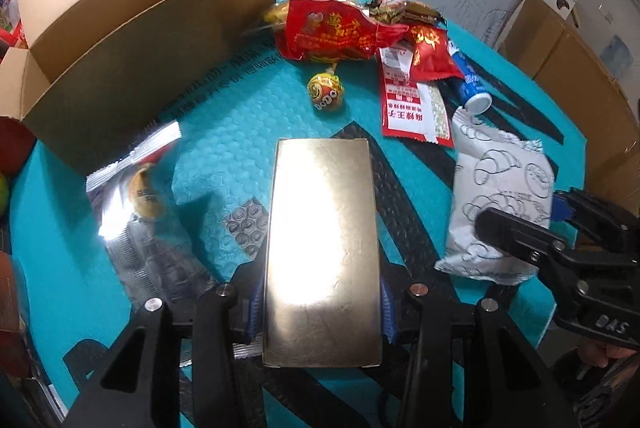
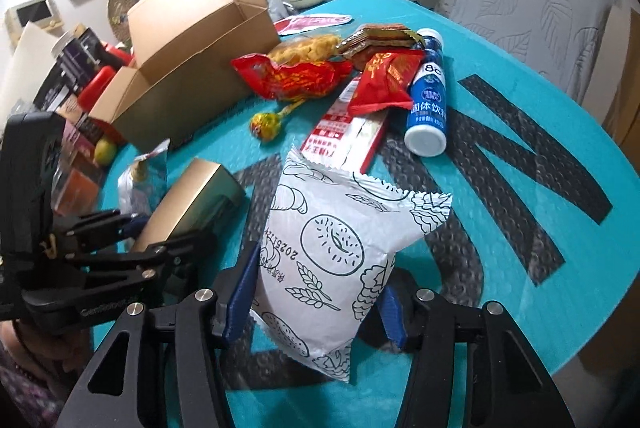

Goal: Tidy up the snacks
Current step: 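Lift the gold bar and white bag toward the open cardboard box with both tools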

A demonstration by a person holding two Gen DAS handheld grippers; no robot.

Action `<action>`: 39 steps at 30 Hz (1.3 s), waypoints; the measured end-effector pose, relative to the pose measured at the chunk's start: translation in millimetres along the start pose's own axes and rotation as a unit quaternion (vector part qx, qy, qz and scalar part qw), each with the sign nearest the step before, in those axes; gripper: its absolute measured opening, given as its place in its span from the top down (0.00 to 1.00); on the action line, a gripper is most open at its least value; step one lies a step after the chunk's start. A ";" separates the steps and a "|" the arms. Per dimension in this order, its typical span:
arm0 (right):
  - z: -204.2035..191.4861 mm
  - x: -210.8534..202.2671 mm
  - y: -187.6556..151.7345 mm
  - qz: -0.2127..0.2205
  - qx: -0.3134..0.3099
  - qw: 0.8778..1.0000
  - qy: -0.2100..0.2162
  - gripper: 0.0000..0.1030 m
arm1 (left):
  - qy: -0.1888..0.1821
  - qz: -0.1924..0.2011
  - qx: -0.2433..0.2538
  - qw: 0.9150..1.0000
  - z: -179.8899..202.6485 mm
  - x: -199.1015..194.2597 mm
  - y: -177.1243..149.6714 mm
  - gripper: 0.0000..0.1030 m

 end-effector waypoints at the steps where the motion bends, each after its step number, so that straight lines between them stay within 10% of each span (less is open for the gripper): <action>1: -0.9 0.2 0.1 0.001 0.000 1.000 -0.002 0.47 | 0.004 0.003 0.003 1.000 1.3 -0.2 -0.4 0.58; 16: -7.4 3.9 1.6 0.014 -0.008 1.000 -0.026 0.50 | -0.005 0.034 0.003 0.999 4.0 1.6 13.1 0.57; 39: -76.1 -43.6 62.8 0.102 -0.092 0.988 0.071 0.51 | 0.013 0.151 -0.035 0.988 -29.0 -105.4 34.7 0.57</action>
Point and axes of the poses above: each gripper's, at about its wrist camera, not at the fingertips, and x roughly the way its jaws point, z to its right, y to its top, the point moved 4 cm from there along x, roughly the way its jaws point, and after that the axes turned 6 degrees about -x, right-handed, at the moved point
